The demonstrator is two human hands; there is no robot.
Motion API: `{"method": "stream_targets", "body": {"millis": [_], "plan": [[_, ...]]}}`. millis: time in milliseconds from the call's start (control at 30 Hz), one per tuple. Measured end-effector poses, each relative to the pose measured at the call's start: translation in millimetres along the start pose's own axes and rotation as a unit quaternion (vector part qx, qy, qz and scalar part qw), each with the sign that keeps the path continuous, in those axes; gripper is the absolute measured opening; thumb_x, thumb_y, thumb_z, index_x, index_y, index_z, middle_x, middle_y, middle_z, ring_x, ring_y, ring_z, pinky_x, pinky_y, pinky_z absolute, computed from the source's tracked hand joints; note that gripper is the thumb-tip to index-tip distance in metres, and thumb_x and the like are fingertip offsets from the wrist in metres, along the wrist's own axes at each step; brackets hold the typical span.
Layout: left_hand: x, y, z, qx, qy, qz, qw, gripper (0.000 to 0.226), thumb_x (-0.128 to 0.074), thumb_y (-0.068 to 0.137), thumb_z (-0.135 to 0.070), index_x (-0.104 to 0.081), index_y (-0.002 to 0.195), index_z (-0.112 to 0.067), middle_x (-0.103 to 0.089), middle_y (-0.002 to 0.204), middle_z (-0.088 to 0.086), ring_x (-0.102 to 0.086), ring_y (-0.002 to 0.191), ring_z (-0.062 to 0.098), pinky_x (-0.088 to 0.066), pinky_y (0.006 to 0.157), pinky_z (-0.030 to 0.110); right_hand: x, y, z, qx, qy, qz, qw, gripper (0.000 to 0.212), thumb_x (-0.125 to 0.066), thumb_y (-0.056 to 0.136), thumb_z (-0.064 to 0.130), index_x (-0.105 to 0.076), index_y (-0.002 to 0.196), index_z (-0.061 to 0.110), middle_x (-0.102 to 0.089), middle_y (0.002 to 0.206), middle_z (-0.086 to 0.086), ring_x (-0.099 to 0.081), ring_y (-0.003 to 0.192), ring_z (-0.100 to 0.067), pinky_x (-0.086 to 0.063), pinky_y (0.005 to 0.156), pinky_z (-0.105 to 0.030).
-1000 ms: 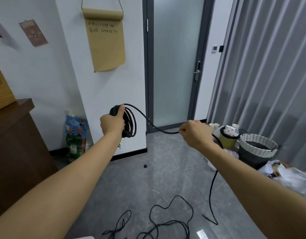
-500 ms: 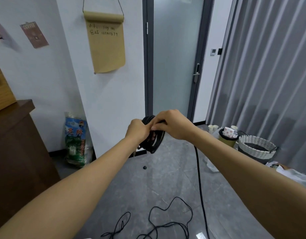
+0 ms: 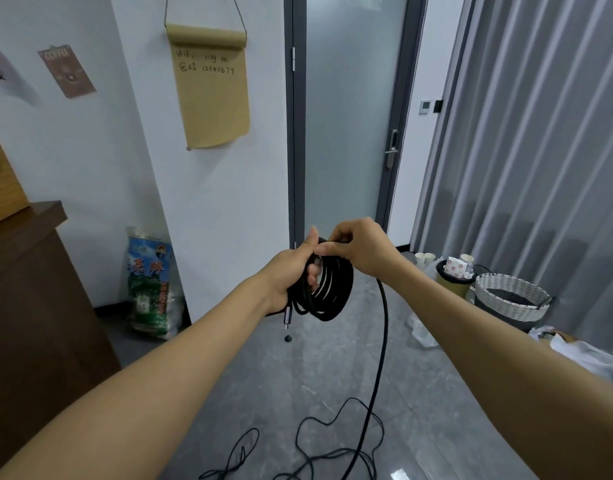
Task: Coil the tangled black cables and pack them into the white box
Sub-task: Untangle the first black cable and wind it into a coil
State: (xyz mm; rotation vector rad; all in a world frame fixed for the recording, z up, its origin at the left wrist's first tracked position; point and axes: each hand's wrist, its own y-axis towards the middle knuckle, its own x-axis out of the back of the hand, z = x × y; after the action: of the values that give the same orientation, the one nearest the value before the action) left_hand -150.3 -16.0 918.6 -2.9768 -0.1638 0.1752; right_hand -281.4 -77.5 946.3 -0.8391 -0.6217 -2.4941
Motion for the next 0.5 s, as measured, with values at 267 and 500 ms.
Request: {"method": "stream_targets", "body": {"millis": [267,500], "plan": [[16.7,1.9,7.0,0.006,0.03,-0.028,0.999,0.033,-0.067,0.086,-0.031,-0.048,0.062,-0.018,-0.032,0.044,-0.009,-0.027,0.036,0.005,-0.032,0.04,0.014,16.1,0.9,-26.5,-0.053,0.075,0.036,0.995,0.025,-0.07,0.081,0.033,-0.066,0.07,0.01,-0.046,0.06,-0.006,-0.035,0.058,-0.019,-0.03,0.051,-0.026],[59.7,14.7,9.4,0.006,0.002,-0.193,0.981,0.033,-0.072,0.081,-0.035,-0.049,0.068,-0.016,-0.038,0.047,-0.007,-0.031,0.037,0.007,-0.035,0.047,0.02,29.9,-11.7,-79.3,-0.127,0.051,-0.061,0.989,0.015,-0.066,0.086,0.022,-0.068,0.08,0.008,-0.054,0.06,-0.002,-0.04,0.055,-0.013,-0.035,0.05,-0.021]]}}
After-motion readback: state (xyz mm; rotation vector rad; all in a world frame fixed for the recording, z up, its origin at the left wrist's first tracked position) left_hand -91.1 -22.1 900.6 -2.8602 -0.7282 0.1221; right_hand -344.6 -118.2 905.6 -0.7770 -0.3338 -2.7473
